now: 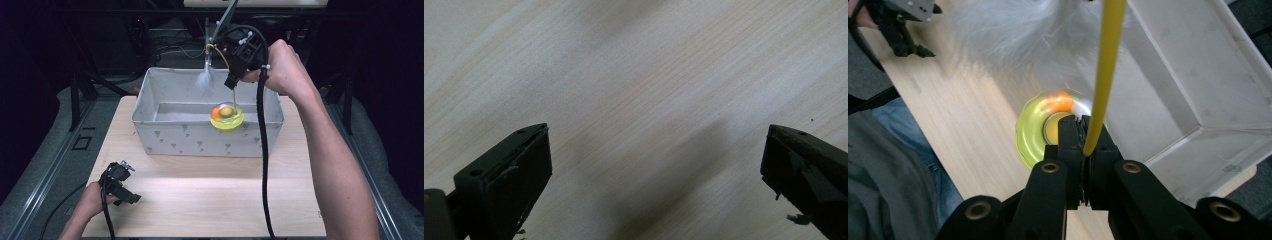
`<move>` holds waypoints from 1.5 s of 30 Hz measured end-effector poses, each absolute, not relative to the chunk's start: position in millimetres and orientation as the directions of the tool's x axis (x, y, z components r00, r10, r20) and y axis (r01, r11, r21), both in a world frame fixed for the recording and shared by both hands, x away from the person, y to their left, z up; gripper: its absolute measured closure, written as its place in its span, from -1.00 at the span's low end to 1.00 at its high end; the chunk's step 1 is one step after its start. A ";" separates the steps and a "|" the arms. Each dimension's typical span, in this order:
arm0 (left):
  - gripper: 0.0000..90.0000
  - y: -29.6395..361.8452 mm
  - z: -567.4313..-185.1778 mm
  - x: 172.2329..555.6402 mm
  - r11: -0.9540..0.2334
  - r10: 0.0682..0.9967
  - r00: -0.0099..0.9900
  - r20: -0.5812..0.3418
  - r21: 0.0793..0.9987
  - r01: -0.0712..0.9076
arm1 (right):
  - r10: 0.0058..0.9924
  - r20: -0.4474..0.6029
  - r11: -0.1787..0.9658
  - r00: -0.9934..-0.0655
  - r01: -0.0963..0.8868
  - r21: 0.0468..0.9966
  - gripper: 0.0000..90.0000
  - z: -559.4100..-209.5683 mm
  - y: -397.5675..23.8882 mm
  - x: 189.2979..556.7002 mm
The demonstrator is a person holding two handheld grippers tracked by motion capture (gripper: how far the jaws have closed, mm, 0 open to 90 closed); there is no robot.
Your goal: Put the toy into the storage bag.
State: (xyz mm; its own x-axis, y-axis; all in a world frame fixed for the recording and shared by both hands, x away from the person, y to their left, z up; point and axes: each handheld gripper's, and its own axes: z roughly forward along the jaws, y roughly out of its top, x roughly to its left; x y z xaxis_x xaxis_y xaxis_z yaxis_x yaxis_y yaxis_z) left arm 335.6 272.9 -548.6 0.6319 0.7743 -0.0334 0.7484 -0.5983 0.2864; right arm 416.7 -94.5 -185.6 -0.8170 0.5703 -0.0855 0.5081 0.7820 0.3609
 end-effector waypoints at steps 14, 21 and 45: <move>-1.00 273.0 -548.4 336.0 -0.602 0.771 0.636 -0.032 0.289 0.744 | 0.639 -0.130 0.744 -0.758 0.568 0.352 0.96 -183.8 -95.9 447.2; -1.00 272.5 -548.4 335.8 -0.603 0.770 0.637 -0.032 0.291 0.743 | 0.676 -0.140 0.718 -0.724 0.603 0.349 0.96 -189.5 -98.2 463.4; -1.00 272.7 -548.1 335.9 -0.604 0.768 0.639 -0.035 0.289 0.742 | 0.756 -0.093 0.634 -0.647 0.691 0.348 0.96 -235.6 -131.8 509.3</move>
State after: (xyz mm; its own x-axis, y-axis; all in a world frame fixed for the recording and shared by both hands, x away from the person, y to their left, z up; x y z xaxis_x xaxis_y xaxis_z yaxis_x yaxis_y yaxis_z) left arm 335.9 272.7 -548.1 0.6391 0.7684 -0.0349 0.7424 -0.6043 0.2892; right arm 509.3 -131.8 -235.6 -0.6474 0.7565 -0.0930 0.6906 0.6339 0.3483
